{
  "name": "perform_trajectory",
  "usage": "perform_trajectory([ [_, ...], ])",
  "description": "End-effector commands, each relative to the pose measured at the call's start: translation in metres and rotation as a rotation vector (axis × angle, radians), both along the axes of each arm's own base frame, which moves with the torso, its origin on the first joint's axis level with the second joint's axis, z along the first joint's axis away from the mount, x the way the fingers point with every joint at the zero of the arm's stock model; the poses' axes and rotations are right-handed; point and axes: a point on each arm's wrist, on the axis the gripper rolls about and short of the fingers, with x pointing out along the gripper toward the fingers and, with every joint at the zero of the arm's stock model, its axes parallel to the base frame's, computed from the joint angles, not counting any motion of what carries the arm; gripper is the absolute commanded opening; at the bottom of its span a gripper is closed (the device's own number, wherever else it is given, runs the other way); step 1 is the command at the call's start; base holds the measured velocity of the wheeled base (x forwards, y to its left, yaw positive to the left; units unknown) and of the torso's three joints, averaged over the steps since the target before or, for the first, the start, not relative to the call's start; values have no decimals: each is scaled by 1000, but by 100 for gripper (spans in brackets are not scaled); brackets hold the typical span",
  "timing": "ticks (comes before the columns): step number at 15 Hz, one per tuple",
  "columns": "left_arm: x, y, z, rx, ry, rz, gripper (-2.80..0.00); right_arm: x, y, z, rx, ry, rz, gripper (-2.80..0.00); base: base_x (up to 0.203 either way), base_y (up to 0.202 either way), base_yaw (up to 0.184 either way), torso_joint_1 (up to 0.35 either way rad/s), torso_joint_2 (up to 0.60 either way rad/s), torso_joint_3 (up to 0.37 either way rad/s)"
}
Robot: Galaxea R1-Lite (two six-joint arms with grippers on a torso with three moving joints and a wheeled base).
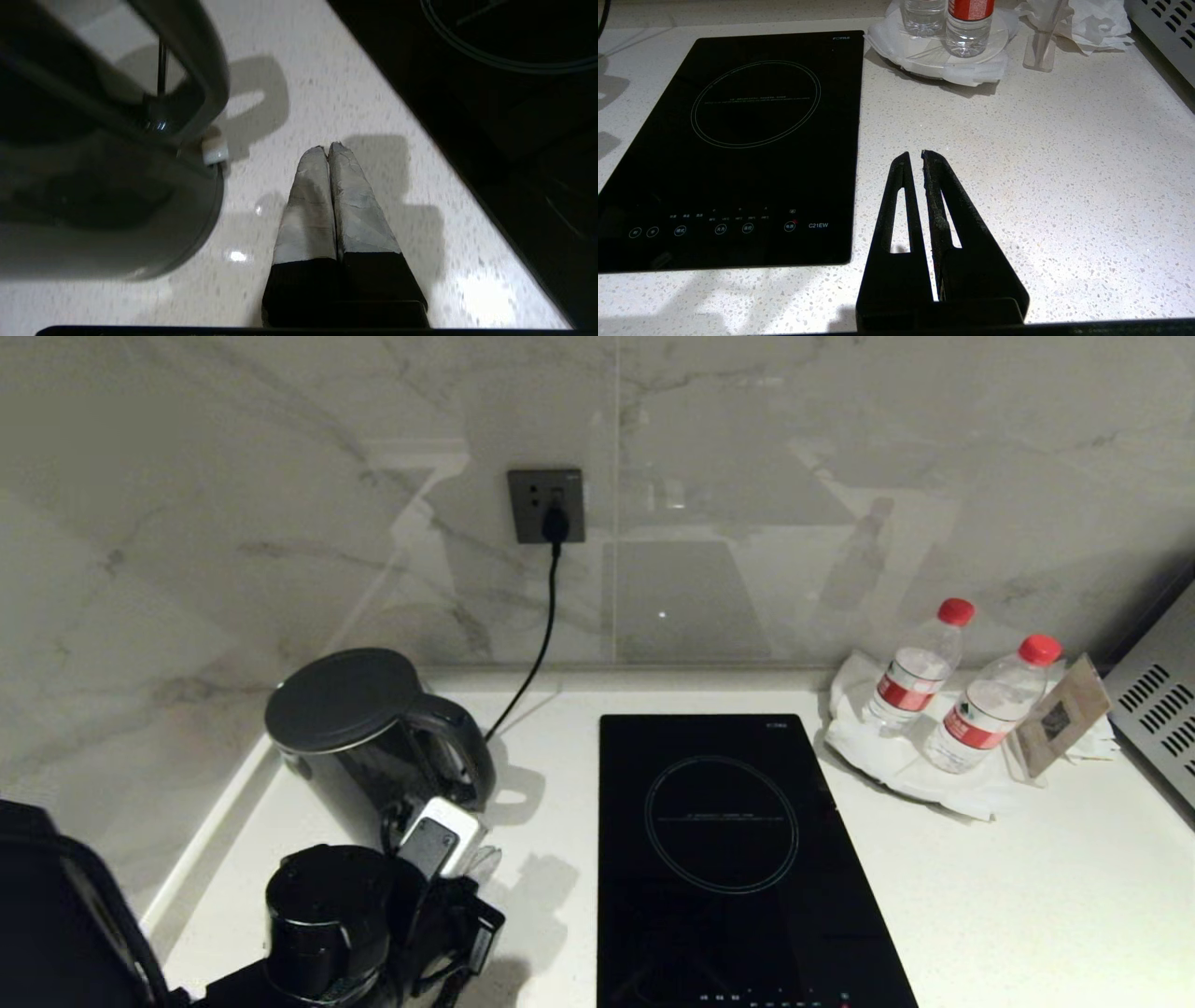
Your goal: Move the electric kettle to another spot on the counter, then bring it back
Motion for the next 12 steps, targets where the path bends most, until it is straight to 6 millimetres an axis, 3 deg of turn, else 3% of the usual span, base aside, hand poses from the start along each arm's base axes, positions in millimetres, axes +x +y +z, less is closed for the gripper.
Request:
perform_trajectory([
  [1,7,-13,-19,33,9,-3,-280,0,0,0,0,0,0,-280,0,0,0,0,0,0],
  [10,27,-30,-35,51,2,47,-280,0,0,0,0,0,0,-280,0,0,0,0,0,0],
  [11,28,-31,-36,53,5,45,0,0,0,0,0,0,0,-280,0,0,0,0,0,0],
  [12,32,-34,-38,49,-1,51,0,0,0,0,0,0,0,-280,0,0,0,0,0,0],
])
